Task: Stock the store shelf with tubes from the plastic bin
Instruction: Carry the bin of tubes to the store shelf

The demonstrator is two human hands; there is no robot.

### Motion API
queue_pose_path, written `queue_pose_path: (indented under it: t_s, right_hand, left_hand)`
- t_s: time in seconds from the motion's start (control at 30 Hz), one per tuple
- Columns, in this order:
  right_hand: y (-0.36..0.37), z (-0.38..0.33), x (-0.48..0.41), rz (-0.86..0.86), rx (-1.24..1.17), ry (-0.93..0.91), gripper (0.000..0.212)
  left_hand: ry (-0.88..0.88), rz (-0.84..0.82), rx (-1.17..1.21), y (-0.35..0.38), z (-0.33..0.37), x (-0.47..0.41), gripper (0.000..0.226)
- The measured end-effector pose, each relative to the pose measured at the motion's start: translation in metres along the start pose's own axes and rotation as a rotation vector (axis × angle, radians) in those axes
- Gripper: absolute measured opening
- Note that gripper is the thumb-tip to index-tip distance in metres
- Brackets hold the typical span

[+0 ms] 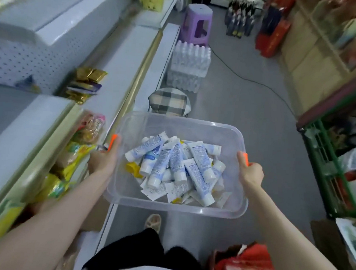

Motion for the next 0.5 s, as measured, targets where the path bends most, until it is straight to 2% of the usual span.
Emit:
queue_pose_path:
  t_s: [0.1,0.23,0.3,0.43,0.5]
  right_hand:
    - [0.007,-0.055,-0.074,-0.004,0.025,-0.011,0.057]
    - [0.025,-0.122,-0.175,-0.039,0.048,-0.042,0.058]
    - [0.04,-0.155,-0.233,-0.089,0.081,-0.066,0.057]
    - [0.079,-0.22,-0.341,-0.219,0.162,-0.125,0.057]
    - [0.097,-0.255,-0.386,-0.272,0.215,-0.161,0.057]
  left_hand:
    - [-0.021,0.004,0.004,0.048,0.053,-0.045,0.063]
    - [-0.072,0.068,-0.01,0.101,0.099,-0.104,0.086]
    - [-0.108,0.111,0.003,0.131,0.115,-0.129,0.077]
    - [-0.178,0.235,0.123,0.185,0.134,-0.167,0.079]
    - [-0.209,0.288,0.197,0.209,0.144,-0.177,0.07]
Point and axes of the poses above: each hand's wrist, its own x-axis away from the middle knuckle, its own y-axis out of the palm, z = x × y, the point moved 10 cm from there along -x, towards the middle knuckle, and after that the axes turned 8 degrees about -z, right-handed, at the moved point
